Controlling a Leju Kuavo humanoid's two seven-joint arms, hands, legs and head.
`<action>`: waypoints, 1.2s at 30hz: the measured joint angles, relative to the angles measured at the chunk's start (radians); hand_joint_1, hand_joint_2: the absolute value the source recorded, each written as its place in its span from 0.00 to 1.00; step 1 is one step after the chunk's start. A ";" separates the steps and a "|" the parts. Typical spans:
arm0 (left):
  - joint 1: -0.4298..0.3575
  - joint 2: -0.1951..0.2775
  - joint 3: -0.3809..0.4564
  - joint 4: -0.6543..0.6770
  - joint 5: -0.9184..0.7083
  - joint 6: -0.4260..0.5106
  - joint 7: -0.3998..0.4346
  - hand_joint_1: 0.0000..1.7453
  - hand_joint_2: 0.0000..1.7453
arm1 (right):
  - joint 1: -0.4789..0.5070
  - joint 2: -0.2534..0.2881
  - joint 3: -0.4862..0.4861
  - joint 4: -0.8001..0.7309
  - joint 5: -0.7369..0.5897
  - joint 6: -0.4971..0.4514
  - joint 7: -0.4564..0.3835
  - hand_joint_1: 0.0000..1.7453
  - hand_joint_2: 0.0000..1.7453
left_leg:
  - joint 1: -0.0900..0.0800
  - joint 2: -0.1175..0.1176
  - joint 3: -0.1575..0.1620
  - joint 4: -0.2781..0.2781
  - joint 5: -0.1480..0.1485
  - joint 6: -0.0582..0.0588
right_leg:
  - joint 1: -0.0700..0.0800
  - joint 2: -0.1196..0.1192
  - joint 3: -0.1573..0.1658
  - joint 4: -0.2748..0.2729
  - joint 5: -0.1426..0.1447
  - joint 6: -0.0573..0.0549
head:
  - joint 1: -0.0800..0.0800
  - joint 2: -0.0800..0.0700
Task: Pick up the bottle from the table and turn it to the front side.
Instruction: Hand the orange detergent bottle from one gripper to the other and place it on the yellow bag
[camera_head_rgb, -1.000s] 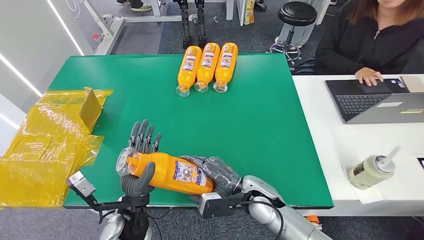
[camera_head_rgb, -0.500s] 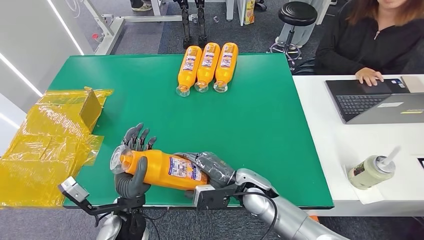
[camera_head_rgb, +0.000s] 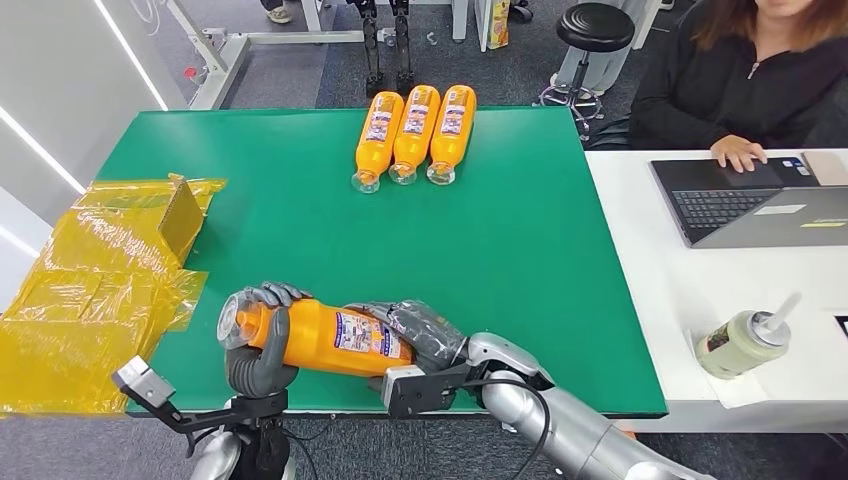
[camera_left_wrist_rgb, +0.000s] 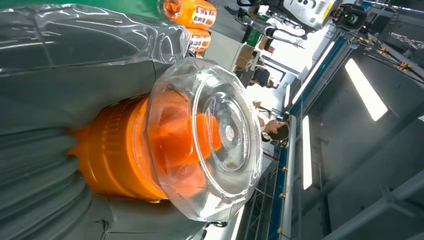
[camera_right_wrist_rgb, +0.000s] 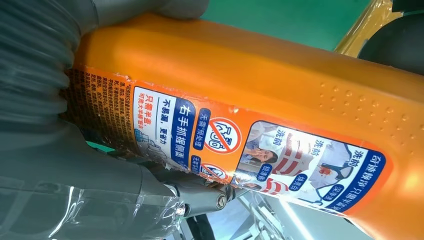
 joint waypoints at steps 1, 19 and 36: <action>0.001 0.000 0.000 0.000 0.001 0.000 -0.001 1.00 1.00 | 0.000 0.000 0.001 0.000 0.000 -0.002 0.000 0.61 1.00 | 0.000 0.000 0.000 0.000 0.000 0.000 | 0.000 0.000 0.000 0.000 0.000 0.000 | 0.000 0.000; 0.002 0.007 0.000 -0.001 0.020 0.000 -0.003 1.00 1.00 | 0.001 0.000 0.017 -0.002 0.001 -0.052 0.000 0.00 1.00 | 0.000 0.000 0.000 0.000 0.000 0.000 | 0.000 0.000 0.000 0.000 0.000 0.000 | 0.000 0.000; -0.073 0.076 0.082 0.005 -0.203 0.172 -0.053 1.00 1.00 | 0.012 0.000 0.024 -0.017 0.005 -0.095 0.000 0.00 1.00 | 0.000 0.001 0.001 0.000 0.000 -0.001 | 0.000 0.001 0.000 0.001 0.000 0.000 | 0.000 0.000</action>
